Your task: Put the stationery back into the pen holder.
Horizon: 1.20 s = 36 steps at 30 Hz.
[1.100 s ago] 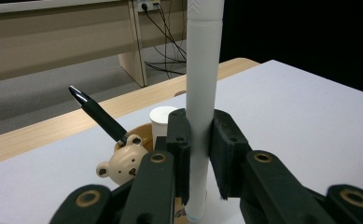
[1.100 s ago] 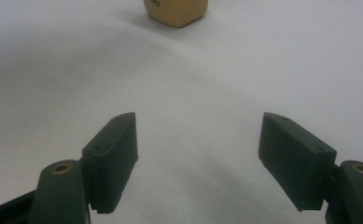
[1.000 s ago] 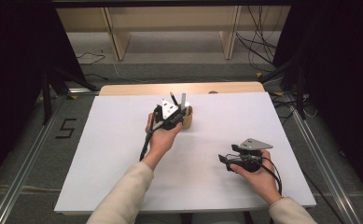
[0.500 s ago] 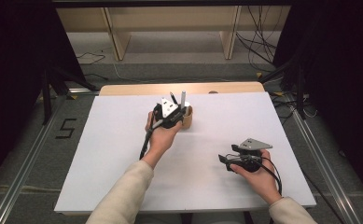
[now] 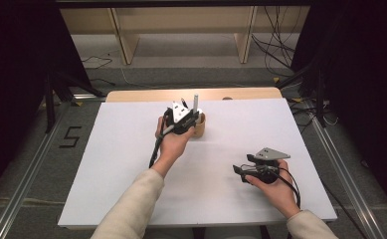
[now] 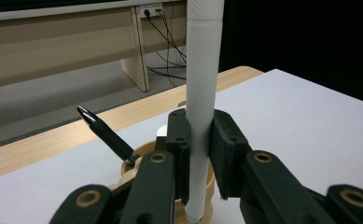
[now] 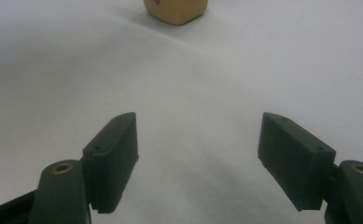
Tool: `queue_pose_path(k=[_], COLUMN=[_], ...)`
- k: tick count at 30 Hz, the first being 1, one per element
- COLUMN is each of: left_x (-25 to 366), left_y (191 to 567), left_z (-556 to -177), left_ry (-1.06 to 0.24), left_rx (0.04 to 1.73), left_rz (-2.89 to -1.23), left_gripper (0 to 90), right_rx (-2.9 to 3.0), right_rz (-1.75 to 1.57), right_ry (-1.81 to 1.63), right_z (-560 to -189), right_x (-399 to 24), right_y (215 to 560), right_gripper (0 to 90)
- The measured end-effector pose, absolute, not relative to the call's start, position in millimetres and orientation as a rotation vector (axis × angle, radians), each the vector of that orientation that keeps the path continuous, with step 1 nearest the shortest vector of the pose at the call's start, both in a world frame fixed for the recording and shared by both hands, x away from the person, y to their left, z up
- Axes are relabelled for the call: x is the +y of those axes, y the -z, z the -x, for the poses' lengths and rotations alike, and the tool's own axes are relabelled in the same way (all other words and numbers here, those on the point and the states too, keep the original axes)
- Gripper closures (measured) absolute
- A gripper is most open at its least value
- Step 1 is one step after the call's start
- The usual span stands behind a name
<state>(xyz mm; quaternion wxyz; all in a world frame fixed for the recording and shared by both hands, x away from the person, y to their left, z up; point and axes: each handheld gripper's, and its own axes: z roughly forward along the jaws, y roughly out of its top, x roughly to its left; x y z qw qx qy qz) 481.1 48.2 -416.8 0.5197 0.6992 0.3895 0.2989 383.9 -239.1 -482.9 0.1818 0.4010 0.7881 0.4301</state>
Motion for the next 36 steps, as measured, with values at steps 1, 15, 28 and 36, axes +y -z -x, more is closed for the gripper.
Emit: queue_pose_path(k=[1, 15, 28, 36], left_x=[48, 46, 42, 42], left_y=[416, 412, 411, 415], left_z=[-481, -486, -493, -497], left_ry=[-0.716, -0.725, -0.737, -0.742], left_rx=[0.934, 0.931, 0.943, 0.951], left_rz=[-1.676, -1.664, -1.655, -1.654], left_gripper=[78.4, 78.3, 78.3, 78.2], right_rx=[2.225, 2.224, 2.23, 2.228], right_rz=[-1.133, -1.136, -1.133, -1.137], right_ry=[-1.213, -1.217, -1.214, -1.218], right_z=[-384, -384, -385, -384], right_x=[-239, -239, -239, -239], right_y=[483, 483, 484, 484], right_gripper=[28.9, 28.9, 28.9, 28.9])
